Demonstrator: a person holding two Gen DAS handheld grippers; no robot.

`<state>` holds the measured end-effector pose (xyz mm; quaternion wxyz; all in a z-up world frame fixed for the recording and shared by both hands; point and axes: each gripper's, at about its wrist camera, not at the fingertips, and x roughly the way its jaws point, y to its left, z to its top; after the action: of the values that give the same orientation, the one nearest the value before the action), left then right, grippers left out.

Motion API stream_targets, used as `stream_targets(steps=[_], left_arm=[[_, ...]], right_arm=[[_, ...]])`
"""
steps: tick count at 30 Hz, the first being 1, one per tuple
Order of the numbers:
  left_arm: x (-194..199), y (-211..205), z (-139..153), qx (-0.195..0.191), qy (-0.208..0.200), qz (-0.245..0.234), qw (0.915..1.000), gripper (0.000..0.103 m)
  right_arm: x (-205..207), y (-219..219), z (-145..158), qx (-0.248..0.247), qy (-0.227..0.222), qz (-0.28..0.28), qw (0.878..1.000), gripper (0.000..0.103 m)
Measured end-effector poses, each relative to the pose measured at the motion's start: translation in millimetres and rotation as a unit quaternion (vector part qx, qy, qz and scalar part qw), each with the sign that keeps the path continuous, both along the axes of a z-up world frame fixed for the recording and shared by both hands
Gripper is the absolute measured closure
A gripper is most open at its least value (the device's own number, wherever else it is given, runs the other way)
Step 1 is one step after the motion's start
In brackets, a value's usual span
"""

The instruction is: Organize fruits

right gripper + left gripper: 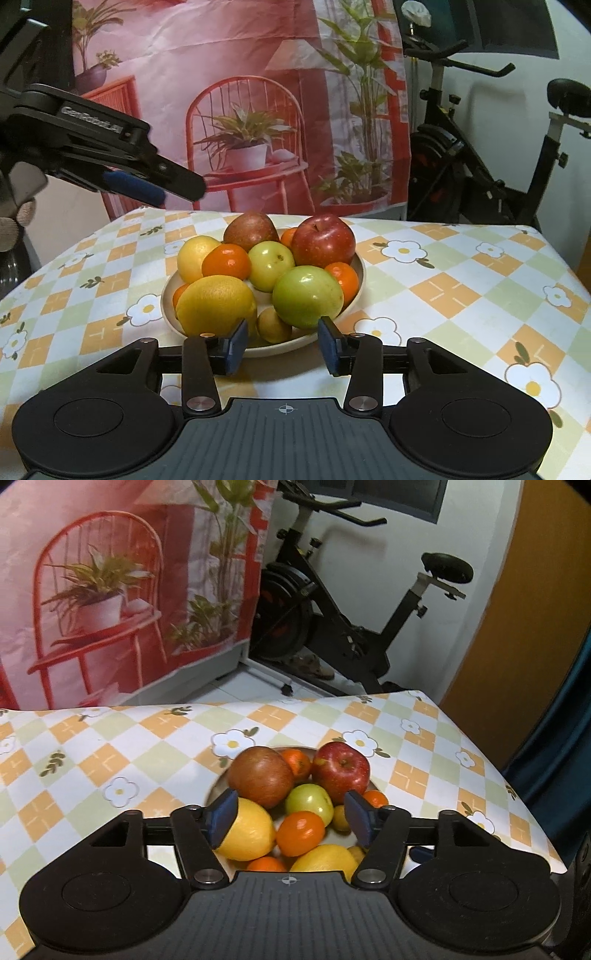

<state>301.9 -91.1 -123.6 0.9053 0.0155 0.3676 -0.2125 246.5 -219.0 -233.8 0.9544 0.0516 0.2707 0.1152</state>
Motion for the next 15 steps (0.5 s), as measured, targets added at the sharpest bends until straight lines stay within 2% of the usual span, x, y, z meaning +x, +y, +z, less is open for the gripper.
stream_targets(steps=[2,5,10,11,13,15], left_arm=[[-4.0,5.3,2.9,0.000,-0.004,0.006,1.0000,0.030],[-11.8,13.3,9.3,-0.003,-0.016,0.014,0.9998,0.026],[-29.5,28.2,22.3,-0.010,-0.040,0.031,0.9987,0.014],[-33.7,31.3,25.6,-0.012,-0.043,0.033,0.9984,0.014],[-41.2,38.3,30.5,-0.016,-0.051,0.036,0.9979,0.013],[-49.3,44.7,35.4,-0.016,-0.057,0.042,0.9974,0.009]], right_arm=[[-2.3,0.9,2.8,-0.006,-0.001,-0.002,1.000,0.061],[-6.7,3.7,10.3,-0.015,-0.007,-0.003,1.000,0.050],[-14.7,6.8,30.5,-0.022,-0.019,-0.014,0.999,0.019],[-15.2,7.1,35.7,-0.020,-0.020,-0.016,0.999,0.015],[-18.7,7.6,45.8,-0.014,-0.023,-0.020,0.999,0.002],[-21.5,7.8,55.0,-0.007,-0.026,-0.029,0.999,0.001]])
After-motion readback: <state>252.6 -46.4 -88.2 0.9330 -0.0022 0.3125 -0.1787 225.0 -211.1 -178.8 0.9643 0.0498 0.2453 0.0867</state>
